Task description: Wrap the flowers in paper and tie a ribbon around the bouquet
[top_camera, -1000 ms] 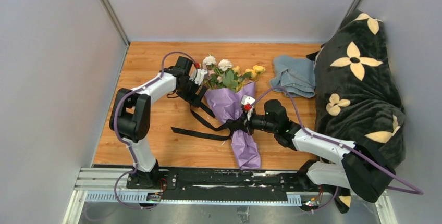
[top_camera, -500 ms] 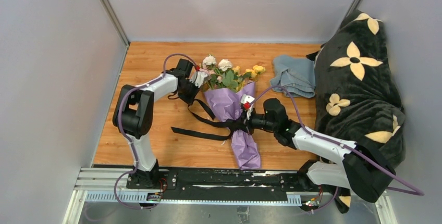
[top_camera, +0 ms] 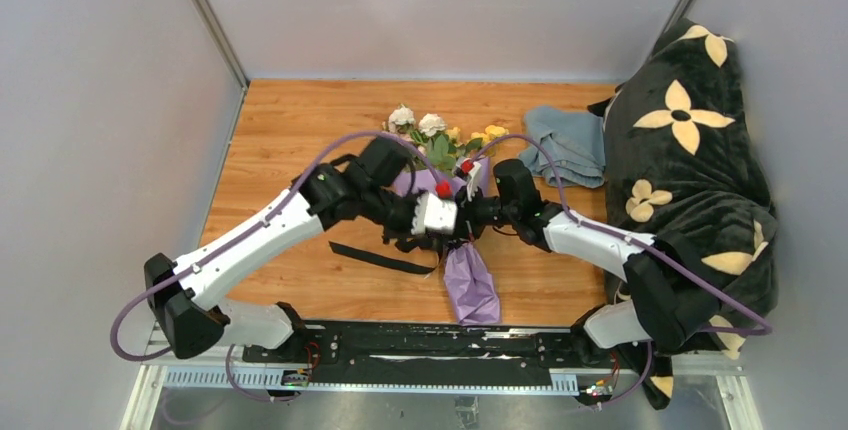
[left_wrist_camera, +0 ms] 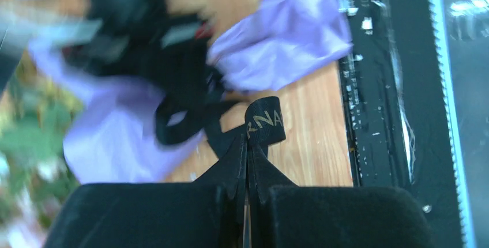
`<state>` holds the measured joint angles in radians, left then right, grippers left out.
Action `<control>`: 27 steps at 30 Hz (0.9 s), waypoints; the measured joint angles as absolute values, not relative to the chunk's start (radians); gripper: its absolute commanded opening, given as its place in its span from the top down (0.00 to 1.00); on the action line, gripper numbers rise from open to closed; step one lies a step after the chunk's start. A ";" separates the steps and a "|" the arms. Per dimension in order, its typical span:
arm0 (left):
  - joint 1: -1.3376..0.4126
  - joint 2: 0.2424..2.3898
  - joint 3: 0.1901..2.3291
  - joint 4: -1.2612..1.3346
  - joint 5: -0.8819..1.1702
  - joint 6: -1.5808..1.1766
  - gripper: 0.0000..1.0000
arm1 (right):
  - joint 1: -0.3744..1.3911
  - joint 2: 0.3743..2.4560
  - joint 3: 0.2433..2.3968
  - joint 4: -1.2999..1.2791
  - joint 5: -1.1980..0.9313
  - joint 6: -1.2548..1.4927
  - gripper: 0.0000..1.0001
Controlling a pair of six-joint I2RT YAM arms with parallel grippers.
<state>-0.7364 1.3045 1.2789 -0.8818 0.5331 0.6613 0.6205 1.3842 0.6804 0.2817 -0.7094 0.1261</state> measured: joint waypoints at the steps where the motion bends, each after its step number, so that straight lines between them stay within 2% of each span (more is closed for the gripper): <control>1: -0.807 1.299 1.281 -0.886 0.548 0.710 1.00 | 0.616 1.391 0.688 0.268 -0.717 0.135 1.00; 6: -1.048 1.397 1.394 -0.867 0.585 0.902 1.00 | 0.586 1.385 0.697 0.220 -0.750 0.149 1.00; 10: -1.159 1.525 1.478 -0.759 0.602 0.955 1.00 | 0.555 1.362 0.697 0.175 -0.774 0.139 1.00; 15: -1.235 1.623 1.470 -0.513 0.604 0.907 1.00 | 0.544 1.336 0.697 0.126 -0.799 0.102 1.00; 17: -1.242 1.636 1.444 -0.408 0.595 0.879 0.87 | 0.535 1.332 0.697 0.111 -0.809 0.084 1.00; 18: -1.242 1.639 1.430 -0.366 0.588 0.869 0.67 | 0.530 1.331 0.697 0.103 -0.810 0.076 1.00; 19: -1.241 1.640 1.406 -0.305 0.575 0.851 0.53 | 0.525 1.331 0.697 0.093 -0.812 0.065 1.00; 21: -1.239 1.641 1.378 -0.249 0.556 0.853 0.30 | 0.521 1.332 0.698 0.080 -0.813 0.052 1.00; 23: -1.238 1.639 1.357 -0.221 0.537 0.841 0.20 | 0.521 1.336 0.700 0.059 -0.820 0.030 1.00; 27: -1.238 1.582 1.348 -0.266 0.522 0.876 0.13 | 0.521 1.348 0.709 0.039 -0.831 0.001 1.00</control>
<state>-1.2385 1.5818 1.3476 -0.2665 0.5224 0.8764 0.5205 1.3479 0.7094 0.0387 -0.8310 0.0013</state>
